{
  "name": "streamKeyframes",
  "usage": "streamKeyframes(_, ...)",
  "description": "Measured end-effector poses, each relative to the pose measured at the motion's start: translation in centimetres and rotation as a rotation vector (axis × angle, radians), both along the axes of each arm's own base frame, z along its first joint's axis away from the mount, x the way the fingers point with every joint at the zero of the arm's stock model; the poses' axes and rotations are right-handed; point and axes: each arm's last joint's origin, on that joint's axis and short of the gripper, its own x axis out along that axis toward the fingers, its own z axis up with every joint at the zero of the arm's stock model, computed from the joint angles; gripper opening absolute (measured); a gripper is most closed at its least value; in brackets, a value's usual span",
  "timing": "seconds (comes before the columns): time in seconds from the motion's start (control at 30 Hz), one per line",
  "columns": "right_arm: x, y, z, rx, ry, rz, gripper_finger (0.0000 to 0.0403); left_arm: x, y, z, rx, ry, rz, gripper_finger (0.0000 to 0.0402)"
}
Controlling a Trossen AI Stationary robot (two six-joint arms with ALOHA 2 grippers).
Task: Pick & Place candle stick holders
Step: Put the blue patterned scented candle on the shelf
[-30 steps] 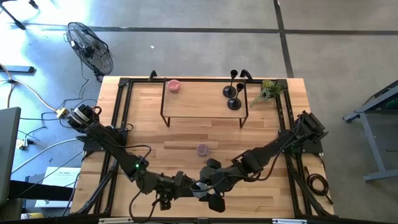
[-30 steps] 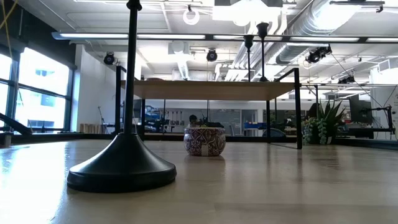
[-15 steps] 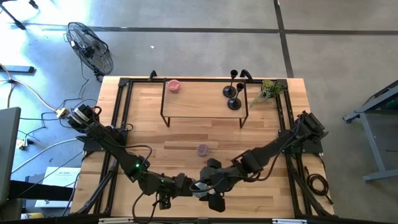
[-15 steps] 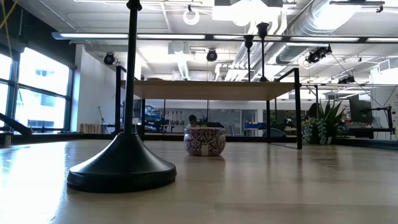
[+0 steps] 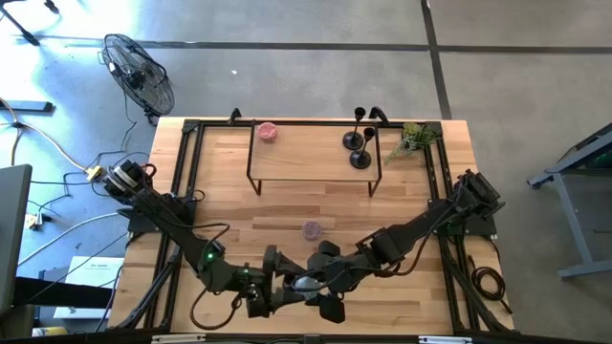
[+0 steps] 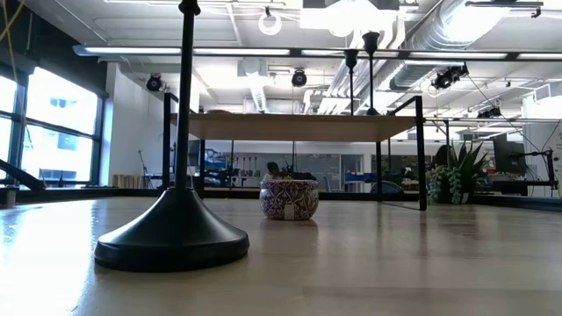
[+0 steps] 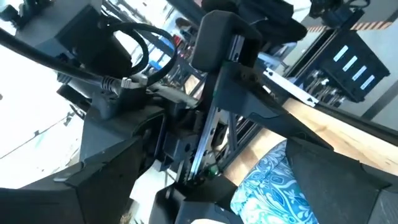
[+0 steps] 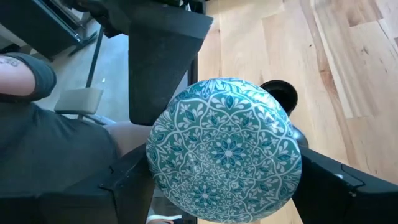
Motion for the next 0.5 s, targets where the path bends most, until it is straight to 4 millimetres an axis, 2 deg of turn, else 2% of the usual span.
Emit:
streamKeyframes(0.13, 0.0, 0.0, 0.0, -0.005, 0.0, -0.001, 0.0294, 0.0, 0.0, -0.2, 0.014, 0.015, -0.025, 0.0392)
streamKeyframes(0.4, 0.0, 0.0, 0.0, -0.006, -0.006, -0.005, 0.0294, 0.0, -0.5, -1.1, 0.077, 0.094, -0.207, 0.0392)
streamKeyframes(0.5, 0.0, 0.0, 0.0, -0.008, -0.008, -0.009, 0.0294, -0.1, -0.5, -1.3, 0.086, 0.107, -0.209, 0.0392)
